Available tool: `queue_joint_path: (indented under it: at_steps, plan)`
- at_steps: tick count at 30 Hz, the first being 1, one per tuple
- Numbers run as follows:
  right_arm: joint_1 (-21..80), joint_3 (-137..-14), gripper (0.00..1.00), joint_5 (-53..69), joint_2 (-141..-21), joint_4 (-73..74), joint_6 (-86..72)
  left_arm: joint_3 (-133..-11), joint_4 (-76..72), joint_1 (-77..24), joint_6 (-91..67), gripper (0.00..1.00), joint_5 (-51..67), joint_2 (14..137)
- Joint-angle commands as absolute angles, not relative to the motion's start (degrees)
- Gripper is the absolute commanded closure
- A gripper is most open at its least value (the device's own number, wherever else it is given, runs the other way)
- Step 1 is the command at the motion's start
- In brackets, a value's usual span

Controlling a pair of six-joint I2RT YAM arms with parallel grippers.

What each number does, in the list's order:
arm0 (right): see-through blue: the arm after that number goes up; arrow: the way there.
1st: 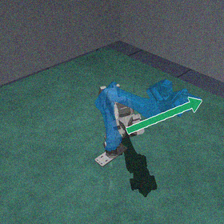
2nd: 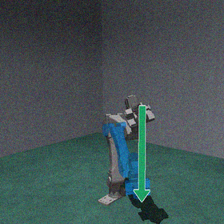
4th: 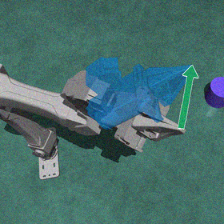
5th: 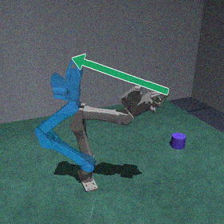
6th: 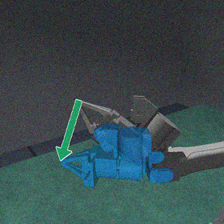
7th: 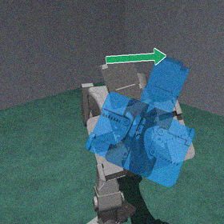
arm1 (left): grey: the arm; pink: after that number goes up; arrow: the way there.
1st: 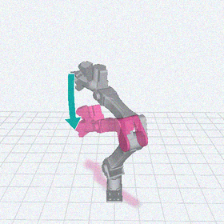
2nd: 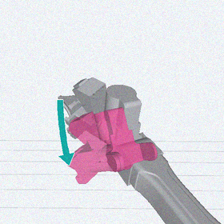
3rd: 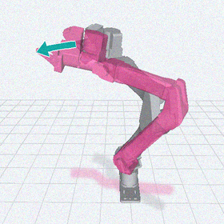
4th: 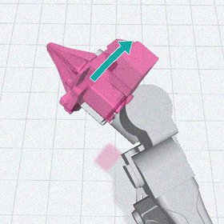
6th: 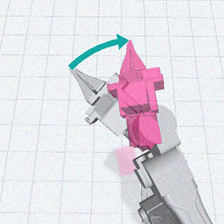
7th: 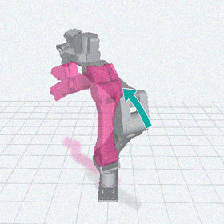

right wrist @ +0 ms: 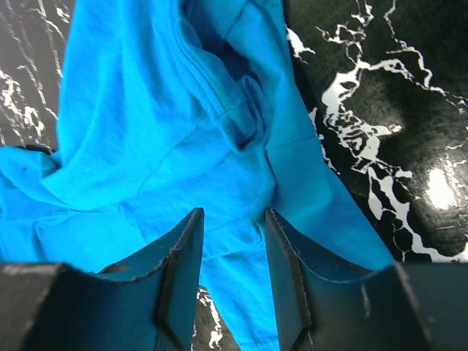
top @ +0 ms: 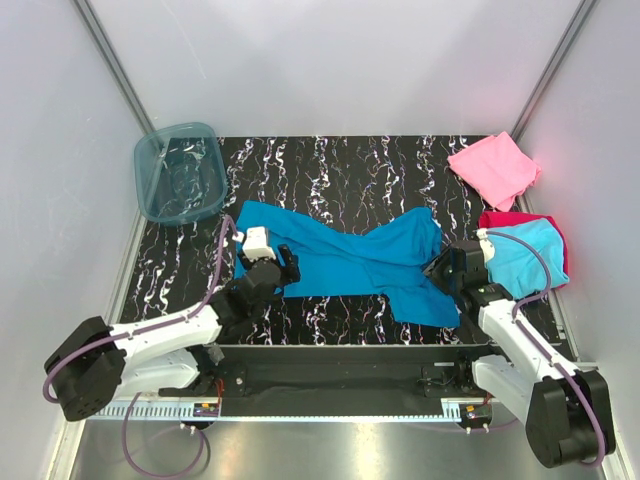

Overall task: Fold and stack the t-shirts
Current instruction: Flatten the tshirt out

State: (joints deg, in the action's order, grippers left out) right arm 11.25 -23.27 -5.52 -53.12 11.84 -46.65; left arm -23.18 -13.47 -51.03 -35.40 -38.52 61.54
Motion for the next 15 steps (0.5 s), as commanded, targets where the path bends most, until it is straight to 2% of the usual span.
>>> queue_joint_path:
  at_steps: [1,7,15]
  plan:
    - [11.51,-25.23,0.55,-7.29,-53.61,11.43,-45.7,-23.55,-15.65,-51.24,-34.8,0.29,-39.29,59.5]
    - [11.51,-24.52,0.59,-7.03,-53.53,11.08,-45.79,-23.38,-15.03,-51.24,-33.93,0.29,-40.25,57.57]
    - [11.51,-23.29,0.57,-6.33,-52.38,11.42,-46.41,-23.64,-13.45,-51.24,-32.87,0.29,-41.13,54.14]
